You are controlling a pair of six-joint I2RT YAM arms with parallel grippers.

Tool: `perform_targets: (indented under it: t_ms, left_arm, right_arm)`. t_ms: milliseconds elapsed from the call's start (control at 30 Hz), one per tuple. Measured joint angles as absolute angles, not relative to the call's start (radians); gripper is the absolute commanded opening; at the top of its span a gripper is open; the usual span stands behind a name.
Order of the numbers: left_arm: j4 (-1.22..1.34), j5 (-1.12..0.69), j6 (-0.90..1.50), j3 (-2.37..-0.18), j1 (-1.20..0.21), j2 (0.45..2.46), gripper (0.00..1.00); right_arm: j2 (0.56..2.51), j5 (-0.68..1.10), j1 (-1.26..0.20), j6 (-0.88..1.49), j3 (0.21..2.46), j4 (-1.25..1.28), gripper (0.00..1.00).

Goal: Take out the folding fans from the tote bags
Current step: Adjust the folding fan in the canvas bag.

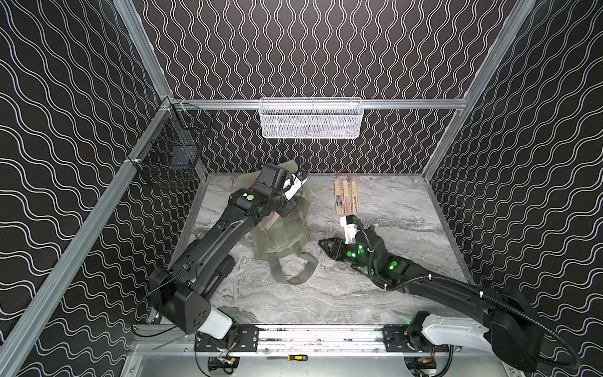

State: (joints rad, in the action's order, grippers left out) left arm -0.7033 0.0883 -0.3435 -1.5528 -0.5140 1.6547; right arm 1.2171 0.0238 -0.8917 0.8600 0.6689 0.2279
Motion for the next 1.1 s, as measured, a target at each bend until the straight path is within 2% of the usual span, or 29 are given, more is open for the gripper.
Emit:
perform_targets:
  t_ms: [200,433,800,1100]
  left_arm:
    - [-0.701,0.075,-0.340,-1.558,-0.504,1.655,0.00]
    - [-0.704,0.074,-0.337,-1.558,-0.504,1.648,0.00]
    - [-0.704,0.075,-0.336,-1.557,-0.515,1.630,0.00]
    - [-0.703,0.091,-0.337,-1.548,-0.525,1.618,0.00]
  right_arm:
    - [1.324,-0.123,-1.071,0.923,0.736,0.274,0.36]
    - [1.550,-0.220,-1.167,0.963,0.857,0.323,0.36]
    - [1.861,-0.435,-1.180,0.981,1.108,0.353,0.36]
    - [2.048,-0.469,-1.133,0.951,1.242,0.344,0.33]
